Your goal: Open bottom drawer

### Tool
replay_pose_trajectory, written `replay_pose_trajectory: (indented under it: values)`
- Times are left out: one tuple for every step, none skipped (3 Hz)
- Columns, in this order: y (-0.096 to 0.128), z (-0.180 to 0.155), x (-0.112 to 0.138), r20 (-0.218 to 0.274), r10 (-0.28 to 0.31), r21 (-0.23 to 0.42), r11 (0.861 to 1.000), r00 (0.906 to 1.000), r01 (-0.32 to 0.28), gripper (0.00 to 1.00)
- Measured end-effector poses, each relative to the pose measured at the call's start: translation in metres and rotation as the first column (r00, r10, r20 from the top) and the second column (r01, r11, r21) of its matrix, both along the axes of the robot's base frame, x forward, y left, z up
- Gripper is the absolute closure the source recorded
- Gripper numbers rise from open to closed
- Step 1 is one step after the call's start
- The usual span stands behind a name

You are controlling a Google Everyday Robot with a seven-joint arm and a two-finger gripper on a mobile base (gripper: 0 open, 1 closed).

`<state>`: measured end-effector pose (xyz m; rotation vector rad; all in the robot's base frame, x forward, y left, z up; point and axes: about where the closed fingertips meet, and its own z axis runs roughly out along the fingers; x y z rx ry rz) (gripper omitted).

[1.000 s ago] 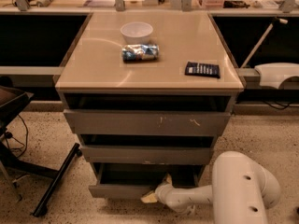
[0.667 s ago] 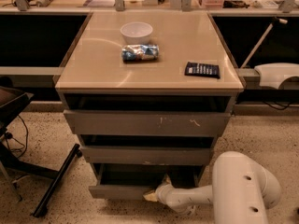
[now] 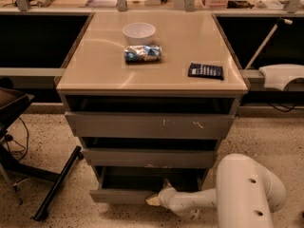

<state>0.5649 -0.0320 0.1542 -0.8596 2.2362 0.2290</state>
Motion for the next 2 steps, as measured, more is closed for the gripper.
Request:
replay_pose_trajectory:
  values:
    - [-0.0009, 0.0024, -0.0046, 0.007, -0.013, 0.005, 1.000, 0.9999, 0.013, 0.89]
    - [-0.0012, 0.0038, -0.0055, 0.007, -0.014, 0.005, 1.000, 0.9999, 0.013, 1.00]
